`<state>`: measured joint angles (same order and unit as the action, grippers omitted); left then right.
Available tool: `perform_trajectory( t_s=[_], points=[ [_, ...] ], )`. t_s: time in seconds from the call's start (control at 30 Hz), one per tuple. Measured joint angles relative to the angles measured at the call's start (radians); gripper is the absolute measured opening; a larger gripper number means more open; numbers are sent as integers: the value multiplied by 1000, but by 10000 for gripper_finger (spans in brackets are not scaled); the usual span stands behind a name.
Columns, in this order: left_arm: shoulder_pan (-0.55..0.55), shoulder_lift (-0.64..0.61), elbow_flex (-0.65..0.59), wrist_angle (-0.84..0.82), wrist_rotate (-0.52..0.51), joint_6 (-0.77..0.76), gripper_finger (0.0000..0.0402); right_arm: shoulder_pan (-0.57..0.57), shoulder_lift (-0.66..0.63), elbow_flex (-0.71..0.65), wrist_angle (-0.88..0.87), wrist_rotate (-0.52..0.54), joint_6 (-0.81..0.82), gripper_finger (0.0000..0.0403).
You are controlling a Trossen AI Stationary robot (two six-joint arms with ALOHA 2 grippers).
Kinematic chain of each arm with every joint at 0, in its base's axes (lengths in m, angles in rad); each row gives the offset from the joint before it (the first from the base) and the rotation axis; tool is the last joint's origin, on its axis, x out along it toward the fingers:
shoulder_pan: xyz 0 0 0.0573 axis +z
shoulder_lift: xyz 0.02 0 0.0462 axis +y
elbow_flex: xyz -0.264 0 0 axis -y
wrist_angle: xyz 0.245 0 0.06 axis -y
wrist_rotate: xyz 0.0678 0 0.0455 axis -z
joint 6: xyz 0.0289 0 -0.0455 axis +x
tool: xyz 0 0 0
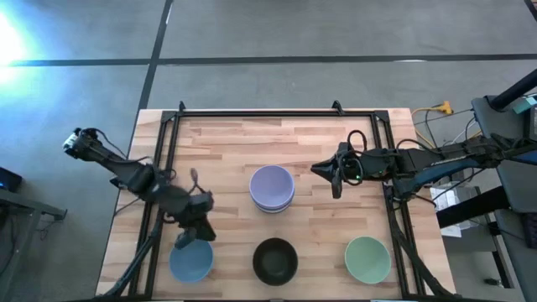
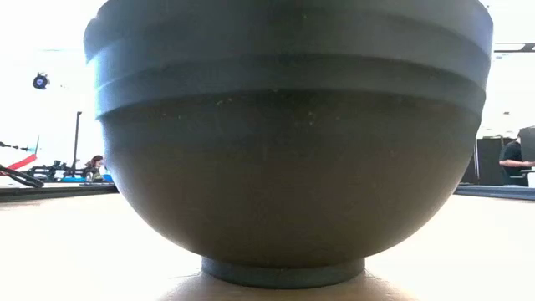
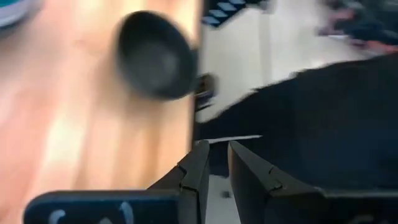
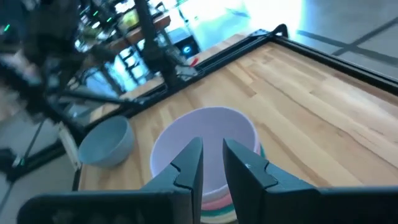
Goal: Nest bowls inside each other
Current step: Stack the light blue bowl on top of the purple bowl
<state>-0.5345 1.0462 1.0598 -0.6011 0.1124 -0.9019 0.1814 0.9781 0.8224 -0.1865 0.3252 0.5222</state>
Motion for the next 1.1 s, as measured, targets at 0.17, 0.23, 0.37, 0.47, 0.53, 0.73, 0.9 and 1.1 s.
perform_trajectory(
  t_s=[0.17, 0.23, 0.37, 0.47, 0.53, 0.73, 0.9, 1.1],
  points=[
    [-170, 21, 59, -294, -235, -238, 44, 0, 1, -12, -2, -81, -64, 58],
    [-220, 44, 56, -340, -258, -335, 44, 0, 0, -17, -1, -97, -69, 58],
    [-284, 109, 41, -401, -197, -436, 44, 2, 0, -20, -1, -97, -71, 58],
    [-287, 161, 42, -486, -148, -453, 44, 2, 0, -20, 3, -97, -78, 58],
    [-285, 184, 42, -511, -147, -454, 44, 2, 0, -20, 3, -97, -78, 58],
    [-264, 192, 22, -539, -153, -429, 44, 2, 0, -18, 9, -97, -105, 58],
    [-237, 161, -34, -616, -68, -477, 60, 1, 6, -18, 64, -66, -121, 58],
    [-228, 55, -187, -499, 60, -472, 129, -35, 20, -18, 127, -60, -123, 58]
  ],
)
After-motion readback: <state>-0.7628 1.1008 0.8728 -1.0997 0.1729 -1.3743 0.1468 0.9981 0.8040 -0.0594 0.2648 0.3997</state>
